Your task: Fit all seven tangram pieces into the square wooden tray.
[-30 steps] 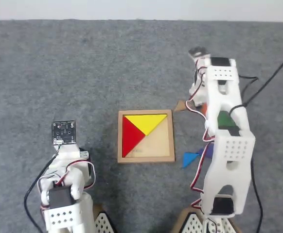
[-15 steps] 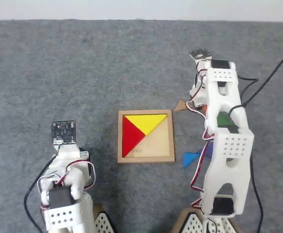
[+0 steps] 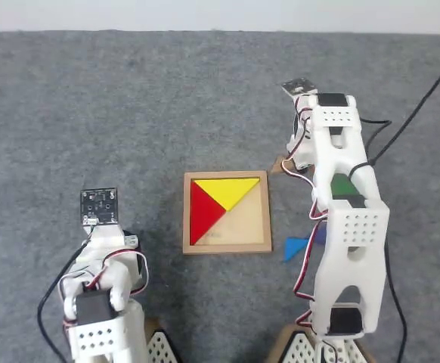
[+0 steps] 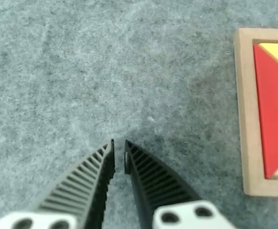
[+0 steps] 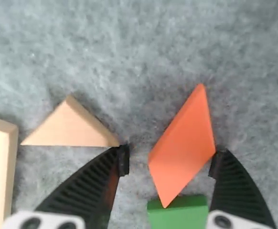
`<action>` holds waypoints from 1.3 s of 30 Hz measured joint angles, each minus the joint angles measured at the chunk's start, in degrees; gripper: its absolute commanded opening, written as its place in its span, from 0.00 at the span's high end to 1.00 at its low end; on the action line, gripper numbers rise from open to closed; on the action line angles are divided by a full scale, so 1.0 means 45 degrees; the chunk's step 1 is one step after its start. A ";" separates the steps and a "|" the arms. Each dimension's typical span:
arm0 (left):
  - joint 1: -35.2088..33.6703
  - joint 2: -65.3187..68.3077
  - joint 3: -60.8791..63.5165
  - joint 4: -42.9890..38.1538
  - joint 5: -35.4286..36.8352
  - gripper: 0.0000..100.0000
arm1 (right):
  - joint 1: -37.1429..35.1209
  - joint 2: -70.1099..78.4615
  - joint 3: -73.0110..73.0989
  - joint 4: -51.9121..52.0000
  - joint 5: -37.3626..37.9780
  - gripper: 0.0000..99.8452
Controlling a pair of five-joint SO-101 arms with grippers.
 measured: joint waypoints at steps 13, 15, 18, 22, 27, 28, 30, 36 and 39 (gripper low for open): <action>0.0000 0.0000 0.0000 0.0000 0.0000 0.96 | 0.0313 0.0508 -0.0762 0.0762 -0.1758 0.95; 0.0000 0.0000 0.0000 0.0000 0.0000 0.96 | 0.0313 0.0508 -0.0762 0.0840 -0.1954 0.95; 0.0000 0.0000 0.0000 0.0000 0.0000 0.96 | 0.0371 0.0508 -0.0801 0.0879 -0.2149 0.96; 0.0000 0.0000 0.0000 0.0000 0.0000 0.96 | 0.0332 0.0117 -0.0684 0.1426 -0.2188 0.96; 0.0000 0.0000 0.0000 0.0000 0.0000 0.96 | -0.0234 -0.1875 -0.0664 0.2774 -0.1309 0.97; 0.0000 0.0000 0.0000 0.0000 0.0000 0.96 | -0.0410 -0.2344 -0.0664 0.3106 -0.0860 0.97; 0.0000 0.0000 0.0000 0.0000 0.0000 0.96 | -0.0840 -0.3204 -0.0664 0.3770 0.0352 0.97; 0.0000 0.0000 0.0000 0.0000 0.0000 0.96 | -0.3184 -0.4845 0.1602 0.4063 0.5548 0.97; 0.0000 0.0000 0.0000 0.0000 0.0000 0.96 | -0.4611 -0.5060 0.3399 0.3321 0.7482 0.97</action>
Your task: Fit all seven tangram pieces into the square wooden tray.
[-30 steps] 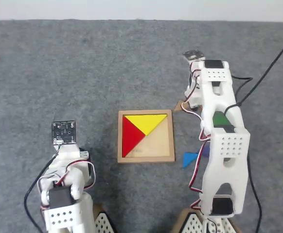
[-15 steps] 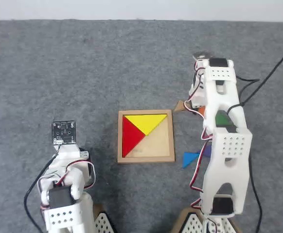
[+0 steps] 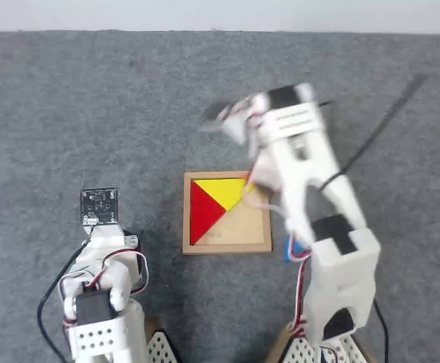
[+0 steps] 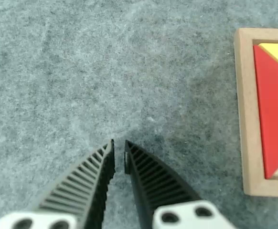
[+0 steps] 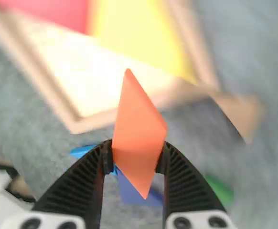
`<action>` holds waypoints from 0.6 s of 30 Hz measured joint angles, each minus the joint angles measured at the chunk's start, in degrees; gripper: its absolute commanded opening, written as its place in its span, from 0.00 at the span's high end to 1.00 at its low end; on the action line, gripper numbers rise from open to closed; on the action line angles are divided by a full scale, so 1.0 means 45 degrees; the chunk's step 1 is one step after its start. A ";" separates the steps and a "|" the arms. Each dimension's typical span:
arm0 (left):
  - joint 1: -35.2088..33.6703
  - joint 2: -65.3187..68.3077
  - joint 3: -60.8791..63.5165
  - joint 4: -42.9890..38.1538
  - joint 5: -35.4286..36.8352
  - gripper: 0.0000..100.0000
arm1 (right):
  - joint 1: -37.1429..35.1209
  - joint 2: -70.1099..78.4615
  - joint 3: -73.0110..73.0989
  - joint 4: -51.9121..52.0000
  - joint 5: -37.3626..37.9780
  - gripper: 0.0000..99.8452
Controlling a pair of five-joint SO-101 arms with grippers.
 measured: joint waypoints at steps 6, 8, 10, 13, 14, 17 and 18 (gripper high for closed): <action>0.0000 0.0000 0.0000 0.0000 0.0000 0.96 | -0.1582 0.0000 0.2930 -0.2227 0.2794 0.97; 0.0000 0.0000 0.0000 0.0000 0.0000 0.96 | -0.1719 0.0000 0.3184 -0.2676 0.3497 0.97; 0.0000 0.0000 0.0000 0.0000 0.0000 0.96 | -0.1719 0.0000 0.3204 -0.2872 0.4278 0.97; 0.0000 0.0000 0.0000 0.0000 0.0000 0.96 | -0.1719 0.0000 0.3204 -0.2891 0.5275 0.97; 0.0000 0.0000 0.0000 0.0000 0.0000 0.96 | -0.1719 0.0000 0.3204 -0.2891 0.5548 0.96; 0.0000 0.0000 0.0000 0.0000 0.0000 0.96 | -0.1680 0.0000 0.3204 -0.2891 0.6330 0.92; 0.0000 0.0000 0.0000 0.0000 0.0000 0.96 | -0.1621 0.0000 0.3204 -0.2911 0.6564 0.90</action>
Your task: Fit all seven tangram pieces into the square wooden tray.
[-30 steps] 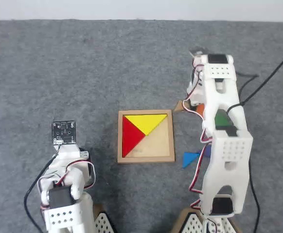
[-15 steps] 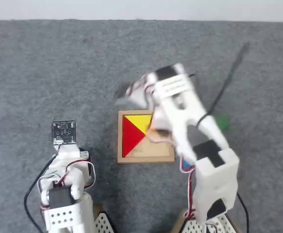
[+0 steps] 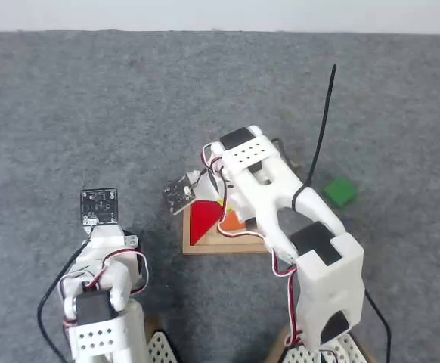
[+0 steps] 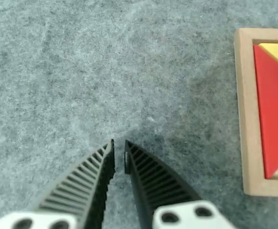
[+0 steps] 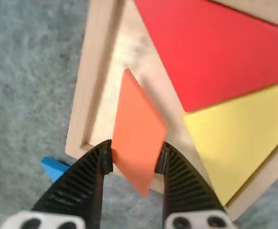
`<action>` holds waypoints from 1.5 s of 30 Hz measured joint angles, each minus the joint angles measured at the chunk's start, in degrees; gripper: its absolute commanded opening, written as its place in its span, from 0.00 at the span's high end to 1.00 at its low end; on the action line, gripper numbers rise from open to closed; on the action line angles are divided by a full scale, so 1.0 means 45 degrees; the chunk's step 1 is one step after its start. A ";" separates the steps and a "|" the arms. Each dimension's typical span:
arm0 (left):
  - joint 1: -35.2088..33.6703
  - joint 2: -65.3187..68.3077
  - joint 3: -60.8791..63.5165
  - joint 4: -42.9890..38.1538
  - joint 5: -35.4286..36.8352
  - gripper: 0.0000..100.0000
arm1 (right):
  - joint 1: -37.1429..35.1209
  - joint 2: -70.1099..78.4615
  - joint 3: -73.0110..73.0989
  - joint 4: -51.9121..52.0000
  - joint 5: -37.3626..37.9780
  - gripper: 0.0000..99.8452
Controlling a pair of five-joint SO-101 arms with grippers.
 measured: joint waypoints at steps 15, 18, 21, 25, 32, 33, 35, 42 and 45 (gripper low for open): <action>0.0000 0.0000 0.0000 0.0000 0.0000 0.96 | 0.0957 0.0000 -0.1133 -0.0059 -0.1016 0.75; 0.0000 0.0000 0.0000 0.0000 0.0000 0.96 | 0.0957 0.0000 -0.1172 0.0234 -0.2168 0.75; 0.0000 0.0000 0.0000 0.0000 0.0000 0.96 | 0.1368 -0.0059 -0.1719 0.0918 -0.3829 0.75; 0.0000 0.0000 0.0000 0.0000 0.0000 0.96 | 0.2188 -0.0899 -0.1895 0.1289 -0.5958 0.75; 0.0000 0.0000 0.0000 0.0000 0.0000 0.96 | 0.2325 -0.4845 0.0430 -0.0117 -0.8752 0.75; 0.0000 0.0000 0.0000 0.0000 0.0000 0.96 | 0.2286 -0.5197 0.1211 -0.0703 -0.9123 0.75; 0.0000 0.0000 0.0000 0.0000 0.0000 0.96 | 0.2032 -0.5490 0.3028 -0.1895 -1.0159 0.75; 0.0000 0.0000 0.0000 0.0000 0.0000 0.96 | 0.0860 -0.5548 0.6916 -0.4982 -1.2698 0.75; 0.0000 0.0000 0.0000 0.0000 0.0000 0.96 | 0.0918 -0.5548 0.7033 -0.5118 -1.2874 0.75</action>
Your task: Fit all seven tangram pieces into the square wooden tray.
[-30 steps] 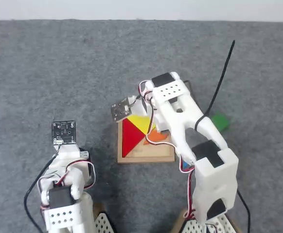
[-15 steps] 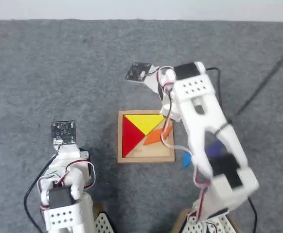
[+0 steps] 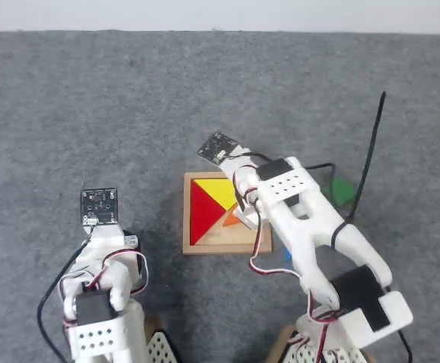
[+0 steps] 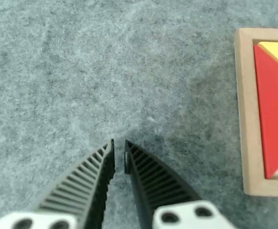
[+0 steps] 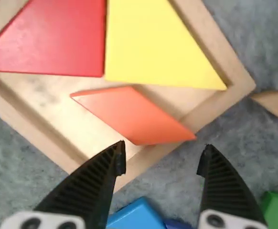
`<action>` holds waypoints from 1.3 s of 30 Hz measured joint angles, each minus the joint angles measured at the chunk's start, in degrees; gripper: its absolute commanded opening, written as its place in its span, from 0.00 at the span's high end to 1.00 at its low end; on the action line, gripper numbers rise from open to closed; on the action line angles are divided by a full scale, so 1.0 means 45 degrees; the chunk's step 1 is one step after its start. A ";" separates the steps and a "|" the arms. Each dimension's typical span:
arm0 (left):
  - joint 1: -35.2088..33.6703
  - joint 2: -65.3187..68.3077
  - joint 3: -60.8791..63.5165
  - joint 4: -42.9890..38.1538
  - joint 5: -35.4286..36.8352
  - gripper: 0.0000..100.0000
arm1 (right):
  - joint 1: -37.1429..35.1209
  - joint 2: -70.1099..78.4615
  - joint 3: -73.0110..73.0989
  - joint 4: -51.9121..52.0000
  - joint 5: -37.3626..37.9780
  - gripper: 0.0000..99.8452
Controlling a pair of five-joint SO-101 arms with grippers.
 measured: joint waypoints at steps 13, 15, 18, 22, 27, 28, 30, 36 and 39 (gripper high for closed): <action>0.0000 0.0000 0.0000 0.0000 0.0000 0.96 | -0.0098 0.0000 0.0000 -0.0821 -0.0840 0.75; 0.0000 0.0000 0.0000 0.0000 0.0000 0.96 | -0.0098 0.0000 0.0000 -0.1114 -0.0840 0.75; 0.0000 0.0000 0.0000 0.0000 0.0000 0.96 | -0.0137 0.0059 0.0000 -0.1387 -0.0449 0.75; 0.0000 0.0000 0.0000 0.0000 0.0000 0.96 | -0.0078 0.1016 -0.0313 -0.1446 -0.0117 0.75; 0.0000 0.0000 0.0000 0.0000 0.0000 0.96 | -0.0195 0.1543 -0.0684 -0.0879 0.0508 0.75; 0.0000 0.0000 0.0000 0.0000 0.0000 0.96 | -0.0293 0.1543 -0.0664 -0.0821 0.0567 0.75; 0.0000 0.0000 0.0000 0.0000 0.0000 0.96 | -0.0547 0.1407 -0.0527 -0.0821 0.0645 0.75; 0.0000 0.0000 0.0000 0.0000 0.0000 0.96 | -0.0762 0.0801 -0.0059 -0.0781 0.0332 0.75; 0.0000 0.0000 0.0000 0.0000 0.0000 0.96 | -0.0762 0.0039 0.0078 -0.0762 -0.0371 0.75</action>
